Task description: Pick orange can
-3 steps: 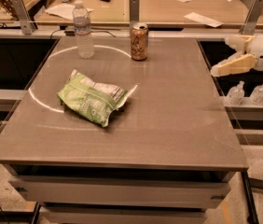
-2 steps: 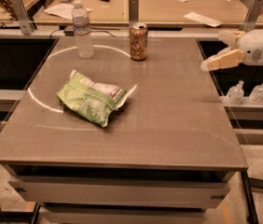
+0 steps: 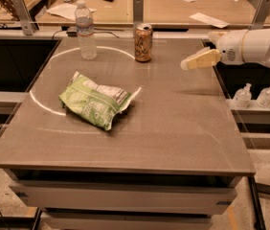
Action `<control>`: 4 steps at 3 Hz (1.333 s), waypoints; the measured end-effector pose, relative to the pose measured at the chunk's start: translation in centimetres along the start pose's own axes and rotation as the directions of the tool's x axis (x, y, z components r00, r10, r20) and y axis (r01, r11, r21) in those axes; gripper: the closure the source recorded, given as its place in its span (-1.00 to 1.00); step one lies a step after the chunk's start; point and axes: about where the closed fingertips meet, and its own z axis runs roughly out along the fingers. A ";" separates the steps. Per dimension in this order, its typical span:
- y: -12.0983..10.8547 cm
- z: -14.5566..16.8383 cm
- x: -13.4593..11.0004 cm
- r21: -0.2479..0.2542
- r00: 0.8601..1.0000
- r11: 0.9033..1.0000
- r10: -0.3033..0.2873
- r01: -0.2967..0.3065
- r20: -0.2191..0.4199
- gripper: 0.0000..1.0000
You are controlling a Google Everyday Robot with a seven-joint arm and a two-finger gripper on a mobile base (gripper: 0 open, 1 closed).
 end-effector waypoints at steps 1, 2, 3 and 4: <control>0.0 3.3 -0.6 0.050 0.999 0.998 0.037 -0.036 -0.020 -1.00; -0.3 5.8 -1.0 0.099 0.996 0.991 0.092 -0.093 0.015 -1.00; -0.8 8.3 -2.0 0.053 0.993 0.994 0.088 -0.092 0.080 -1.00; -0.8 8.3 -2.0 0.053 0.993 0.994 0.088 -0.092 0.080 -1.00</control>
Offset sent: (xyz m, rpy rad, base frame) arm 0.0638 0.0559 -0.0103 0.1300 0.0076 -0.2174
